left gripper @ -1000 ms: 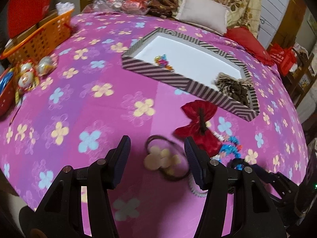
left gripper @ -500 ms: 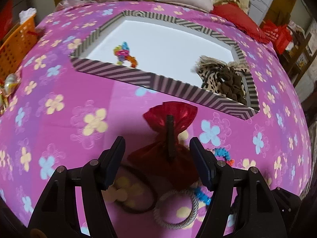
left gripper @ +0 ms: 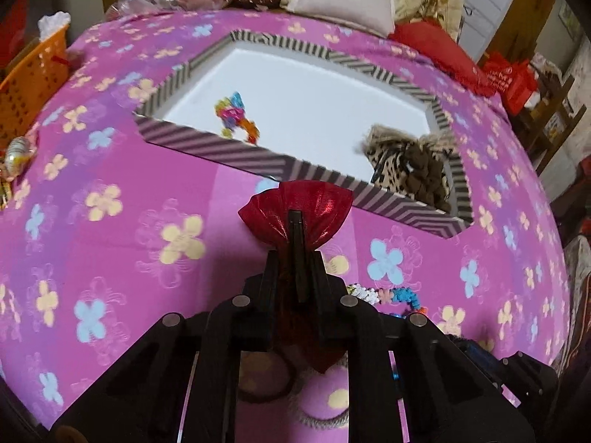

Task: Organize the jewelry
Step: 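Grasp the red bow clip with the left tool while the right tool grasps the black scrunchie, then carry the red bow and black scrunchie into the tray and release both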

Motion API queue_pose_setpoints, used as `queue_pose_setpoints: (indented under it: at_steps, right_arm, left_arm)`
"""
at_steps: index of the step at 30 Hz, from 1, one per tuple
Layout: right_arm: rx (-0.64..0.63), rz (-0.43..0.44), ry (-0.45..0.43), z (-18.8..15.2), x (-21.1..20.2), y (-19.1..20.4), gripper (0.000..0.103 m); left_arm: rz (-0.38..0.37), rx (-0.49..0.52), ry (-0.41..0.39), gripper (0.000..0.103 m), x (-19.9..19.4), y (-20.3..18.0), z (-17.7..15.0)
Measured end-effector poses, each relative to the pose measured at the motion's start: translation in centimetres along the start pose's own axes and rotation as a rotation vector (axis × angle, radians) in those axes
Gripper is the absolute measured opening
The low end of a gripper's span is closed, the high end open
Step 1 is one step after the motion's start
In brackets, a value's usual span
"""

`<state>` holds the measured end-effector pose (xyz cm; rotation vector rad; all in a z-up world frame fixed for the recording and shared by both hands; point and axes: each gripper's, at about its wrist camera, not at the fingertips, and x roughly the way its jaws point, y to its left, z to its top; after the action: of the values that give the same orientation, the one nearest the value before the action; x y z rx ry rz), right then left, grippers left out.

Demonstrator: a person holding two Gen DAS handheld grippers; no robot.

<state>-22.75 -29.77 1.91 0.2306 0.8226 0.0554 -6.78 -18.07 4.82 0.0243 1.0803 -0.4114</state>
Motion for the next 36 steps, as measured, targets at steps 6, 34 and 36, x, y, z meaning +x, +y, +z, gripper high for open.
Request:
queue_pose_setpoints:
  at_steps: [6, 34, 36]
  right_arm:
    - [-0.022, -0.001, -0.040, 1.3, -1.8, 1.0, 0.006]
    - [-0.047, -0.032, -0.087, 6.1, -2.1, 1.1, 0.006]
    - [-0.051, -0.032, -0.085, 6.3, -1.9, 1.2, 0.006]
  left_arm:
    - [0.005, 0.006, -0.042, 0.014, -2.3, 0.2, -0.2]
    - [0.081, 0.016, -0.117, 0.014, -4.7, 0.7, 0.3]
    - [0.084, 0.015, -0.115, 0.014, -4.6, 0.7, 0.4]
